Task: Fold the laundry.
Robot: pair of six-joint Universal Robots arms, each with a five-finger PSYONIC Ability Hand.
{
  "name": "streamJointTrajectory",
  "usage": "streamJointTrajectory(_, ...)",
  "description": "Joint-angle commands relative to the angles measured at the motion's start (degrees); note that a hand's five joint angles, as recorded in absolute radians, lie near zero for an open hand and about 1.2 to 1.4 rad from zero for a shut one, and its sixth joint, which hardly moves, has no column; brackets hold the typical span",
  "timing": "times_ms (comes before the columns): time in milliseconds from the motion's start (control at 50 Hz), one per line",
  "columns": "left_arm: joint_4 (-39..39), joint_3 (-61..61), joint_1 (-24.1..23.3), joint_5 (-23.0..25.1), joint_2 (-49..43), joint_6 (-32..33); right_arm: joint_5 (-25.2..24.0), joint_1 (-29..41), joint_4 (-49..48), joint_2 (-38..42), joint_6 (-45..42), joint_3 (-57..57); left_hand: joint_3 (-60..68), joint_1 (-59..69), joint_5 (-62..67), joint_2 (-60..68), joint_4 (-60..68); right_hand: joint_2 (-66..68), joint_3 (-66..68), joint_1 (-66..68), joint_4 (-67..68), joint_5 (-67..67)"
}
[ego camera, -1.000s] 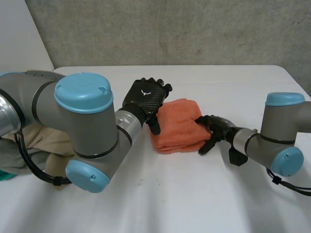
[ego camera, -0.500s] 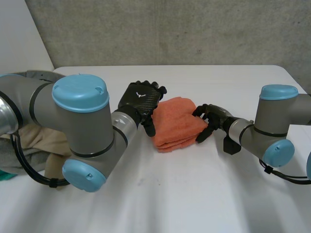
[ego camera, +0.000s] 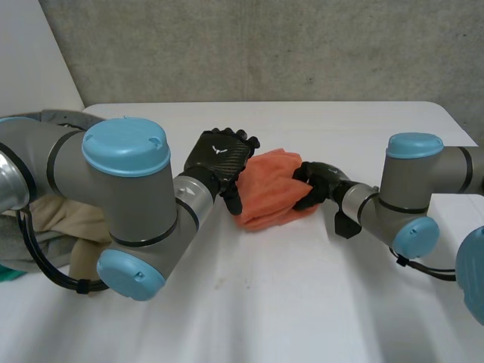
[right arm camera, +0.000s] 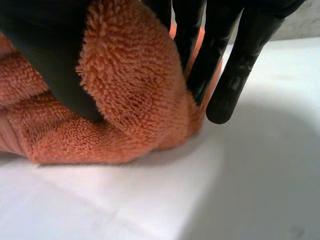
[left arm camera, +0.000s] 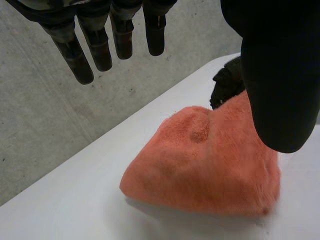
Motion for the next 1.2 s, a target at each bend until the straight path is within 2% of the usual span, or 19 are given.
streamJointTrajectory(20, 0.00, -0.05, 0.05, -0.10, 0.00, 0.08, 6.31, -0.86, -0.68, 1.08, 0.56, -7.76, -1.15, -1.21, -0.36, -0.69, -0.54, 16.62, 20.12, 32.83, 13.97, 19.23)
streamJointTrajectory(280, 0.18, 0.13, 0.84, -0.10, 0.00, 0.35, 15.10, -16.77, -1.82, 9.43, -0.58, -27.18, -0.98, -1.04, -0.19, -0.52, -0.37, 16.62, 20.12, 32.83, 13.97, 19.23)
streamJointTrajectory(340, 0.26, 0.30, 0.93, -0.01, 0.00, 0.35, 16.60, -20.81, -1.38, 12.33, -3.12, -32.01, -0.98, -1.04, -0.19, -0.52, -0.37, 16.62, 20.12, 32.83, 13.97, 19.23)
streamJointTrajectory(440, 0.35, 0.65, 0.84, -0.01, -0.35, 0.35, 18.53, -26.61, -1.12, 17.68, -12.50, -40.61, -0.98, -1.04, -0.19, -0.52, -0.37, 16.62, 20.12, 32.83, 13.97, 19.23)
streamJointTrajectory(540, 0.44, 1.09, 0.58, -0.01, -0.88, 0.52, 18.18, -29.25, -1.12, 20.94, -17.62, -45.20, -0.81, -0.87, -0.02, -0.35, -0.20, 16.62, 20.12, 32.83, 13.97, 19.23)
streamJointTrajectory(760, 0.44, 1.18, 0.40, -0.01, -2.37, 0.52, 15.19, -30.14, -0.77, 21.91, -23.33, -45.12, -0.81, -0.87, -0.02, -0.35, -0.20, 16.62, 20.12, 32.83, 13.97, 19.23)
streamJointTrajectory(840, 0.35, 1.01, 0.31, -0.18, -2.37, 0.35, 15.81, -30.05, 0.11, 22.00, -27.02, -45.12, -0.81, -0.87, -0.02, -0.35, -0.20, 16.35, 19.85, 32.56, 13.70, 18.96)
streamJointTrajectory(860, 0.35, 0.92, 0.31, -0.19, -2.37, 0.26, 15.98, -30.13, 0.11, 22.09, -28.08, -45.03, -0.81, -0.87, -0.02, -0.35, -0.20, -5.97, -2.47, 10.24, -8.62, -3.36)
streamJointTrajectory(880, 0.27, 0.83, 0.31, -0.19, -2.28, 0.26, 16.16, -30.14, 0.11, 22.09, -29.22, -44.94, -0.81, -0.87, -0.02, -0.35, -0.20, -34.00, -30.50, -17.79, -36.66, -31.39)
streamJointTrajectory(900, 0.27, 0.65, 0.31, -0.19, -2.28, 0.17, 17.03, -30.14, 0.11, 22.26, -32.10, -44.68, -0.81, -0.87, -0.02, -0.35, -0.20, -53.38, -49.88, -37.17, -56.03, -50.77)
streamJointTrajectory(980, 0.18, 0.13, 0.49, -0.10, -2.28, 0.09, 18.79, -30.75, -0.06, 23.14, -38.53, -44.77, -0.81, -0.87, -0.02, -0.35, -0.20, -53.38, -49.88, -37.17, -56.03, -50.77)
streamJointTrajectory(1200, 0.09, -0.40, 0.93, -0.10, -2.28, 0.09, 18.88, -32.51, -5.07, 23.85, -49.35, -44.59, -0.98, -1.04, -0.19, -0.52, -0.37, -53.38, -49.88, -37.17, -56.03, -50.77)
